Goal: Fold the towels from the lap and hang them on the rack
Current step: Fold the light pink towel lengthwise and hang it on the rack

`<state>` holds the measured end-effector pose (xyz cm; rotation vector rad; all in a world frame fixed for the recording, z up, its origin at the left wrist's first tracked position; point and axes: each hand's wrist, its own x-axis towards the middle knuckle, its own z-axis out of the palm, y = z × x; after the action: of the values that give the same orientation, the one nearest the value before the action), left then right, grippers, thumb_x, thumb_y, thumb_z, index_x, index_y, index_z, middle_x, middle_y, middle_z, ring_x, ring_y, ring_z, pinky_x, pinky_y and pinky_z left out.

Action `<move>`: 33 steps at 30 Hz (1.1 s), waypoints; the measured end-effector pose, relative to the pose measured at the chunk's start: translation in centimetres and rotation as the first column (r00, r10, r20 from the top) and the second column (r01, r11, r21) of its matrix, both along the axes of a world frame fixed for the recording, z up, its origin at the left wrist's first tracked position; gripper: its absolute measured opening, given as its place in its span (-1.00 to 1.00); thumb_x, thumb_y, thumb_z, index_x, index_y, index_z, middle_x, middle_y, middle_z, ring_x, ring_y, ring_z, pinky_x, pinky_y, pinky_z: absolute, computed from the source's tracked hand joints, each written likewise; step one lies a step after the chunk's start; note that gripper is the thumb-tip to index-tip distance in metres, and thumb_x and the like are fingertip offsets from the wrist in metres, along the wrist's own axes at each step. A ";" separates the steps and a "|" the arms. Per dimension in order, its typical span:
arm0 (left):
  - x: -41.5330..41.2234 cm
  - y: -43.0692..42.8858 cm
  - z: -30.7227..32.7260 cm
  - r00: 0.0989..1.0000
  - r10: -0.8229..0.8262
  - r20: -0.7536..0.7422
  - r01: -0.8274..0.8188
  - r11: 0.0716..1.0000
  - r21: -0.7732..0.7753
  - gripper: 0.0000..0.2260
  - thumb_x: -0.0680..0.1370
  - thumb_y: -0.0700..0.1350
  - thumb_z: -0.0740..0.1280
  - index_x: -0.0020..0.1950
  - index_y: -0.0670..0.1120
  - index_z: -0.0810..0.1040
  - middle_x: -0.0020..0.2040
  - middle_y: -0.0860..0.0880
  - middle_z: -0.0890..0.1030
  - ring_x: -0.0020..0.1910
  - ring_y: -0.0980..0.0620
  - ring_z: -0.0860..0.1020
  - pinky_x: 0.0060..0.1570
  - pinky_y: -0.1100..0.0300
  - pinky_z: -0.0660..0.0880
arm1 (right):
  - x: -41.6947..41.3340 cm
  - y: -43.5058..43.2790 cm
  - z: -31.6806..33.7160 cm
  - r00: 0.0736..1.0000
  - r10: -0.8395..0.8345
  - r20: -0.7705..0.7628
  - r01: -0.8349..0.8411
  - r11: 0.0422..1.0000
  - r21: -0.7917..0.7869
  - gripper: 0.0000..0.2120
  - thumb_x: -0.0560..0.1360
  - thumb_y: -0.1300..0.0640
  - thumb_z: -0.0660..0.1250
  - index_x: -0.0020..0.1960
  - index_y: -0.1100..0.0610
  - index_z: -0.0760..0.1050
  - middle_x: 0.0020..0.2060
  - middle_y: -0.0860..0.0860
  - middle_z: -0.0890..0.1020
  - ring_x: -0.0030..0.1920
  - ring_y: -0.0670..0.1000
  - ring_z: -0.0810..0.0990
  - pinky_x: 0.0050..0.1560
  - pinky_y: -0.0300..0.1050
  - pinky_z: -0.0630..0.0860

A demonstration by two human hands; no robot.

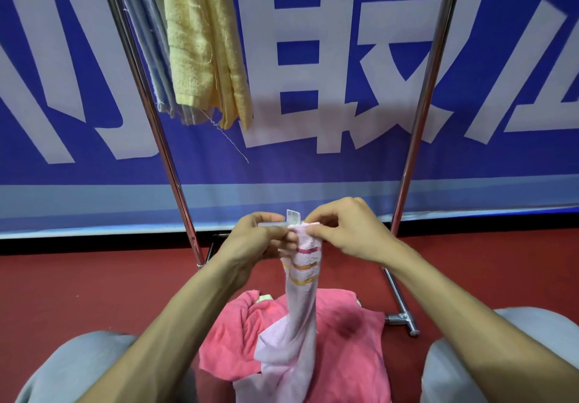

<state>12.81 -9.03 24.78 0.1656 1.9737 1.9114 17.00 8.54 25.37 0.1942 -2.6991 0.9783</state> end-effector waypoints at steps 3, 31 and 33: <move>-0.8 -0.5 -0.7 0.904 -0.182 -0.386 0.036 0.933 -0.357 -0.72 0.45 -0.31 0.39 0.01 0.05 0.52 -0.10 -0.11 0.58 -0.15 0.00 0.55 -0.11 0.20 0.45 | -0.4 1.2 0.5 0.999 -0.013 0.039 0.019 0.988 -0.154 -0.93 0.40 0.19 0.47 -0.12 0.11 0.70 -0.33 -0.08 0.68 -0.31 -0.19 0.60 -0.17 -0.31 0.51; -2.2 -1.5 -1.4 0.343 -0.465 -0.817 -0.472 0.666 -0.577 -0.78 0.47 0.02 0.37 -0.24 -0.11 0.60 -0.07 -0.08 0.53 -0.08 -0.15 0.45 -0.14 0.07 0.33 | -0.6 4.8 1.2 0.937 -0.346 -0.042 0.305 0.872 -0.384 -0.89 0.38 0.23 0.43 -0.24 0.04 0.64 -0.32 -0.03 0.67 -0.26 -0.07 0.60 -0.14 -0.12 0.55; -2.3 -1.8 -1.3 0.359 -0.462 -0.811 -0.478 0.656 -0.585 -0.75 0.49 0.04 0.38 -0.26 -0.12 0.58 0.03 -0.10 0.51 -0.01 -0.16 0.44 -0.12 0.03 0.38 | -0.7 4.9 1.3 0.924 -0.378 -0.065 0.333 0.875 -0.352 -0.90 0.37 0.22 0.44 -0.24 0.03 0.65 -0.32 -0.04 0.68 -0.24 -0.06 0.62 -0.13 -0.16 0.54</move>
<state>10.52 -10.87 23.46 1.2833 3.3373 0.6017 16.34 13.47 26.66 -0.2881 -2.2850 1.2307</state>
